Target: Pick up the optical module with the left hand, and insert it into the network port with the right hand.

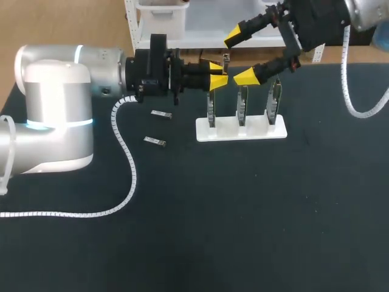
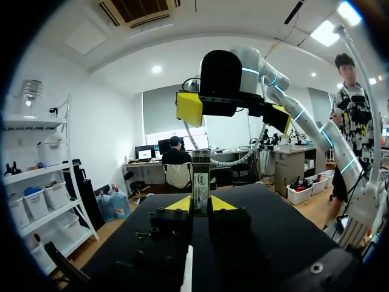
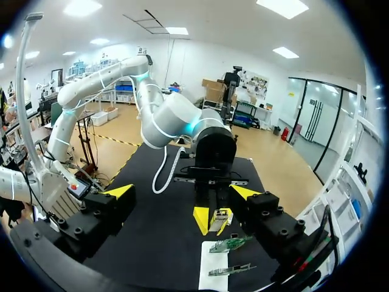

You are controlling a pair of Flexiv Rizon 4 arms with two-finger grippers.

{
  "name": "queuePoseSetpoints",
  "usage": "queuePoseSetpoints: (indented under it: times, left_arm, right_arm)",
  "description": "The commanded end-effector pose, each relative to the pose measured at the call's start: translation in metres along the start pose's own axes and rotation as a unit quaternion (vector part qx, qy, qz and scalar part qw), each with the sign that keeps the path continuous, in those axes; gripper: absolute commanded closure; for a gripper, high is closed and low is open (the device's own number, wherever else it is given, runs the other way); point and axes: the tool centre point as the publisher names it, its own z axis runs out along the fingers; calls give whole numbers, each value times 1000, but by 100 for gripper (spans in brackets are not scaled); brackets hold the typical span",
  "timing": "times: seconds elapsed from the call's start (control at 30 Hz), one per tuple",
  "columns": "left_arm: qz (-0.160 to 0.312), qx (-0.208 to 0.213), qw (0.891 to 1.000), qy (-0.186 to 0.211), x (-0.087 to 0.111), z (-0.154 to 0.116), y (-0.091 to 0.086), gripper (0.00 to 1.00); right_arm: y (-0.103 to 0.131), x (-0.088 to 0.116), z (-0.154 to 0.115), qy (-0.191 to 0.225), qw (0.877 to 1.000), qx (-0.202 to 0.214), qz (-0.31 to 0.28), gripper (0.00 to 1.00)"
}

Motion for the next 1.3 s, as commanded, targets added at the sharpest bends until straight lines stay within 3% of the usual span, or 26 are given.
queuePoseSetpoints:
  times: [0.03, 0.7, 1.3]
  left_arm:
    - [0, -1, 1000, 0, 0, 0, 0, 100]
    - [0, -1, 1000, 0, 0, 0, 0, 100]
    - [0, -1, 1000, 0, 0, 0, 0, 100]
  right_arm:
    - [-15, 1, 4, -4, 1000, -9, -4, 0]
    - [-30, 24, 4, -3, 1000, 3, 27, 0]
    - [-35, 24, 14, -5, 999, -5, 53, 0]
